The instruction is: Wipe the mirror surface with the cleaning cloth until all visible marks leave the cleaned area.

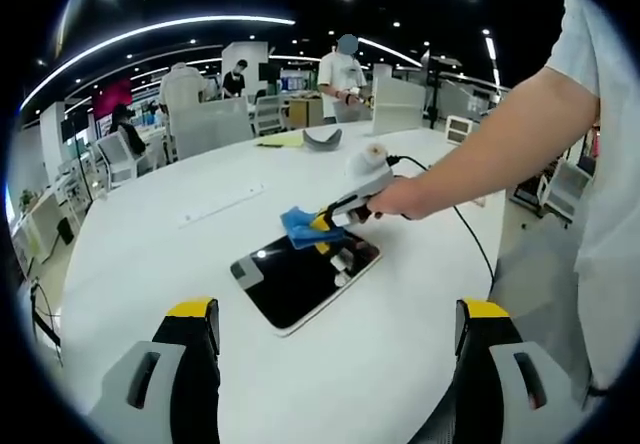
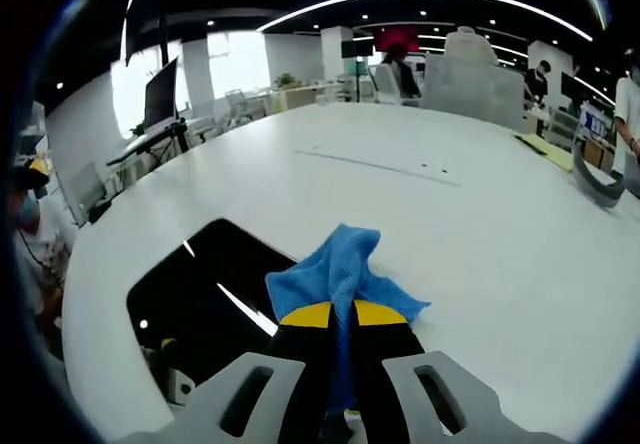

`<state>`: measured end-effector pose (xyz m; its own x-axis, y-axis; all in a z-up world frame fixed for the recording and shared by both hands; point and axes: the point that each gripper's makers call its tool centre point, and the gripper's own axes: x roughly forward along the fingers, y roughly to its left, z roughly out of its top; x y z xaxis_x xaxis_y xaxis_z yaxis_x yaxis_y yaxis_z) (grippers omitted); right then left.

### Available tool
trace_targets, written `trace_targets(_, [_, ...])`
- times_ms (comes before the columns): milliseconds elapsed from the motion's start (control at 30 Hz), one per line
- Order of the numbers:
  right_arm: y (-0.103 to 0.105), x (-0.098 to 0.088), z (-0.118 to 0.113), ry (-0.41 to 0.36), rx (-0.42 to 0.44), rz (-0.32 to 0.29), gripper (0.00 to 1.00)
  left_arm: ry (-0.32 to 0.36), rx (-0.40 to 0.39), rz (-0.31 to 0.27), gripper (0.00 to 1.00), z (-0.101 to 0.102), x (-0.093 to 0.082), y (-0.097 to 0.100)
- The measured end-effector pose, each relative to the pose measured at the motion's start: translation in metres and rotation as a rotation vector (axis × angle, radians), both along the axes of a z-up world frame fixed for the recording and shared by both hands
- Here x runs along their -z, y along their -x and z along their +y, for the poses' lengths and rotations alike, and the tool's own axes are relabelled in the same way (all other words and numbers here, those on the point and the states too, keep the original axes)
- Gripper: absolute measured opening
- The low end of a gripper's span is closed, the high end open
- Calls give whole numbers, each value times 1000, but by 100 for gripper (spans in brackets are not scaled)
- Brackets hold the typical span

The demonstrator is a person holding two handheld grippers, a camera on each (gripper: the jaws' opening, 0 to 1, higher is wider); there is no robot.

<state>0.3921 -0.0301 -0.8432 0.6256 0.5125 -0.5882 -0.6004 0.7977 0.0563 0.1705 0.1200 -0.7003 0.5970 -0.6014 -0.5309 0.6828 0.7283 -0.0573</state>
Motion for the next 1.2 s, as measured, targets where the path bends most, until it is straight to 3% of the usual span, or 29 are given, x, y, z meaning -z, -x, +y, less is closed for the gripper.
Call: trace_targets(1200, [-7, 0, 5, -4, 48, -8, 2, 1, -13, -5, 99, 3, -1, -3])
